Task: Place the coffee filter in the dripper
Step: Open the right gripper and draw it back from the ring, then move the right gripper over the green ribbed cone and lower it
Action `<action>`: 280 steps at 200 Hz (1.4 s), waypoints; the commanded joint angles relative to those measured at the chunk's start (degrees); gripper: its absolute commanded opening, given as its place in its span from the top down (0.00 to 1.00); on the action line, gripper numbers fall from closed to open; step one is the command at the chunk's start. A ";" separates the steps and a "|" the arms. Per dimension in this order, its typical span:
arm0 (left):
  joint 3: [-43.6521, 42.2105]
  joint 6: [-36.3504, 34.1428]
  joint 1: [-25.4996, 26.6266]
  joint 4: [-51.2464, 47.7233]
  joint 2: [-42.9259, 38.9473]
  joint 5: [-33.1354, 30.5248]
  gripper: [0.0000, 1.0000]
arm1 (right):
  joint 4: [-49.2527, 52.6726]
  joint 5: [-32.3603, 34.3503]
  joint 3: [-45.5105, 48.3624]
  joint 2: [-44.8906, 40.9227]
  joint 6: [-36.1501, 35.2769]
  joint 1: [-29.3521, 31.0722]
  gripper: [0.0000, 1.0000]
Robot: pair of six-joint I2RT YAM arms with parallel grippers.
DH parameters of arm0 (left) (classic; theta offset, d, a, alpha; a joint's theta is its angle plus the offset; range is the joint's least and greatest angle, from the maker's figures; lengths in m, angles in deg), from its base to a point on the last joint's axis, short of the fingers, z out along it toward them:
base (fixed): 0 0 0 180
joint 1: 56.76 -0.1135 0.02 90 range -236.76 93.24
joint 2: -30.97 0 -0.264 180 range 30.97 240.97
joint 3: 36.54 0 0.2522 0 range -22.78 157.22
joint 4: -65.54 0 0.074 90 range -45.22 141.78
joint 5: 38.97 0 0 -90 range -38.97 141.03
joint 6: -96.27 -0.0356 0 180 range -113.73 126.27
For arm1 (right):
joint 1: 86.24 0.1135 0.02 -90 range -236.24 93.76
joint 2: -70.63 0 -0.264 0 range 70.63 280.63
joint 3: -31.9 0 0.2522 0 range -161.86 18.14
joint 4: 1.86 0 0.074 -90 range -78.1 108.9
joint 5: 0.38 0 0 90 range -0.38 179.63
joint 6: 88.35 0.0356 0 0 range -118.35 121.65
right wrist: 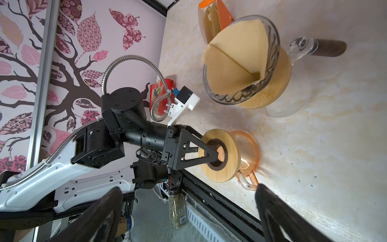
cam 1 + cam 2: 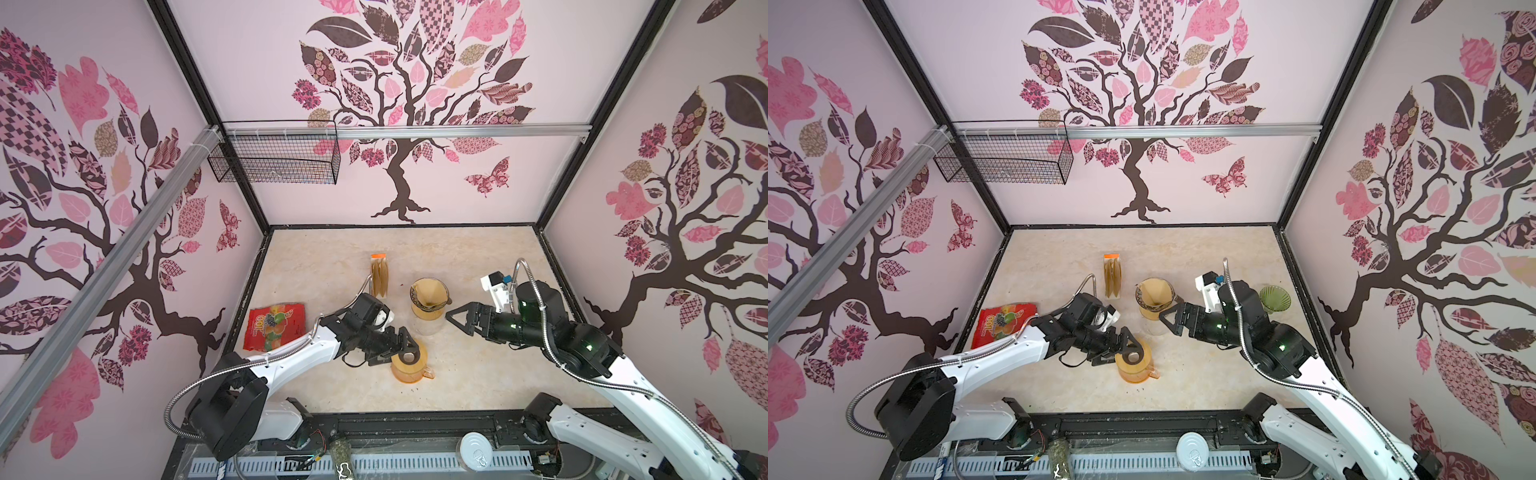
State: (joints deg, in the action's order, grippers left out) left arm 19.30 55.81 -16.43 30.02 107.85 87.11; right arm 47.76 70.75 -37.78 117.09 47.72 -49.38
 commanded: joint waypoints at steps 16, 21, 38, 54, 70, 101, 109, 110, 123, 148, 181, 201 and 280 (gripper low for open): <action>1.48 0.06 1.58 2.11 2.01 0.31 0.02 | 3.00 3.20 -3.88 1.28 -2.18 -0.50 0.00; 1.71 0.03 1.72 2.21 2.22 0.35 0.02 | 3.20 3.54 -4.01 1.34 -2.19 -0.63 0.00; 2.59 0.12 2.11 2.40 2.94 0.40 0.02 | 3.63 4.41 -4.62 1.58 -2.29 -0.84 0.00; 3.30 0.21 2.45 2.48 3.50 0.71 0.02 | 4.66 5.38 -5.19 1.99 -2.47 -1.27 0.00; 3.74 0.22 2.97 2.64 4.20 0.87 0.02 | 5.92 6.90 -5.80 2.34 -2.75 -1.82 0.00; 5.26 -0.06 4.03 2.62 5.42 1.04 0.02 | 5.60 8.24 -6.14 2.73 -2.58 -2.98 0.00; 5.41 0.01 4.05 2.62 5.60 1.09 0.02 | 5.62 9.02 -6.23 2.83 -2.56 -3.26 0.00; 5.48 -0.07 4.05 2.61 5.58 1.10 0.02 | 5.67 9.07 -6.27 2.84 -2.56 -3.27 0.00; 5.94 -0.48 4.14 2.44 5.82 1.36 0.02 | 5.80 9.89 -6.35 2.94 -2.56 -4.13 0.00; 6.61 -1.95 4.11 -0.12 5.11 0.75 0.02 | 5.45 8.72 -6.14 3.33 -2.77 -7.70 0.00; 5.35 -4.32 1.74 -4.80 -0.35 -0.64 0.02 | 6.97 7.83 -6.33 4.46 -3.34 -14.83 0.00; 4.85 -6.41 -0.85 -8.52 -5.23 -0.11 0.02 | 10.23 12.09 -6.67 6.14 -2.44 -17.45 0.00; 10.23 -18.89 -3.67 -28.29 -22.55 -11.21 0.02 | 9.84 19.39 -6.65 13.26 0.26 -28.75 0.00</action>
State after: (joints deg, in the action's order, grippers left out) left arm 24.75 43.20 -19.77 9.13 88.49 81.79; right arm 57.57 85.50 -41.63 128.87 46.97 -75.48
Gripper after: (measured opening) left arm 0.980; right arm 0.999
